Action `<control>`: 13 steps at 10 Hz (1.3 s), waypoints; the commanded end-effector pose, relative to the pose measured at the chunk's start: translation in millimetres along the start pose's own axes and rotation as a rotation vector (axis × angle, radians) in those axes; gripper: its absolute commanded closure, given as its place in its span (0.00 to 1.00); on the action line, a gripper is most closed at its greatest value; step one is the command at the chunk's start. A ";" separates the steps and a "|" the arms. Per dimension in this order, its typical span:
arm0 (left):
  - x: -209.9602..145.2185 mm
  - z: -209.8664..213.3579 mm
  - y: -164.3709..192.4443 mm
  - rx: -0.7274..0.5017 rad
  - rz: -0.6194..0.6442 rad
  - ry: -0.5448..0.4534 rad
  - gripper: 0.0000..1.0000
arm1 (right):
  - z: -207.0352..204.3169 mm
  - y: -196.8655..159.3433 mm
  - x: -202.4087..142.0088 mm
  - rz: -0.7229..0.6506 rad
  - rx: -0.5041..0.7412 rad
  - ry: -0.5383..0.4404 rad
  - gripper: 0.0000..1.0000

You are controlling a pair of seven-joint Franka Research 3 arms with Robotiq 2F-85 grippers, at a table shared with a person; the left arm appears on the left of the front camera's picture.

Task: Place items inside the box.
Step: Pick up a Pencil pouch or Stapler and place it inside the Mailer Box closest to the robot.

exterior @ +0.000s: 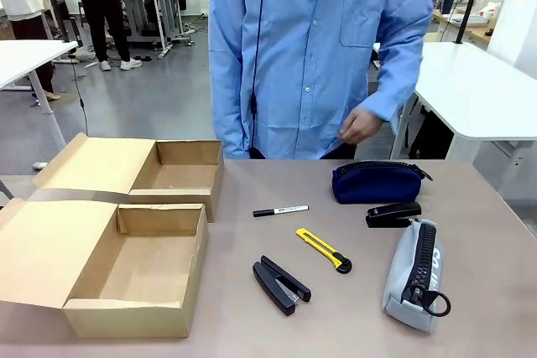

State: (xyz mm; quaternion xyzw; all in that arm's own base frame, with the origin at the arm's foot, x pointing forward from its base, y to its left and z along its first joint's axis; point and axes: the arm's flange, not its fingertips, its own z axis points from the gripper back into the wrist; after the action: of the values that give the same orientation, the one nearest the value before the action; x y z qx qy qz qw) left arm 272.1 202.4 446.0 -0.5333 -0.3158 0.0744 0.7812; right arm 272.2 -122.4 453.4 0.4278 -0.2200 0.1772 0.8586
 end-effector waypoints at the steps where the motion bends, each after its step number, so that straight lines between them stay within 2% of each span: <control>1: 1.9 0.1 -0.1 -0.023 -0.024 -0.014 0.00 | -22.5 13.7 1.7 0.605 0.117 0.234 0.00; 2: 1.9 0.1 -0.1 -0.023 -0.024 -0.014 0.00 | -26.5 18.4 8.8 0.505 0.041 0.192 0.00; 3: 1.9 0.1 -0.1 -0.023 -0.024 -0.014 0.00 | -4.4 6.1 10.6 0.263 0.000 0.005 0.00; 4: 1.9 0.1 -0.1 -0.023 -0.024 -0.014 0.00 | 26.7 -11.2 -1.1 0.125 -0.042 -0.152 0.00; 6: 1.9 0.1 -0.1 -0.023 -0.024 -0.014 0.00 | 93.8 -33.3 -60.2 0.034 -0.131 -0.394 0.00; 7: 1.9 0.1 -0.1 -0.023 -0.024 -0.014 0.00 | 121.0 -47.2 -95.2 -0.061 -0.159 -0.528 0.00; 8: 1.9 0.1 -0.1 -0.023 -0.024 -0.014 0.00 | 129.6 -57.8 -117.7 -0.141 -0.192 -0.592 0.00; 10: 1.9 0.1 -0.1 -0.023 -0.024 -0.014 0.00 | 123.7 -76.0 -139.3 -0.248 -0.176 -0.639 0.00; 13: 1.9 0.1 -0.1 -0.023 -0.024 -0.014 0.00 | 113.5 -84.2 -130.5 -0.332 -0.174 -0.671 0.00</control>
State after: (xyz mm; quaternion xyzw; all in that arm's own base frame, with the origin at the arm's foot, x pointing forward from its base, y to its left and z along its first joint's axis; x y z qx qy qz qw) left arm 272.2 202.6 445.9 -0.5338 -0.3160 0.0747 0.7808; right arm 168.3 -297.9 385.9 0.4245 -0.4256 -0.1241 0.7894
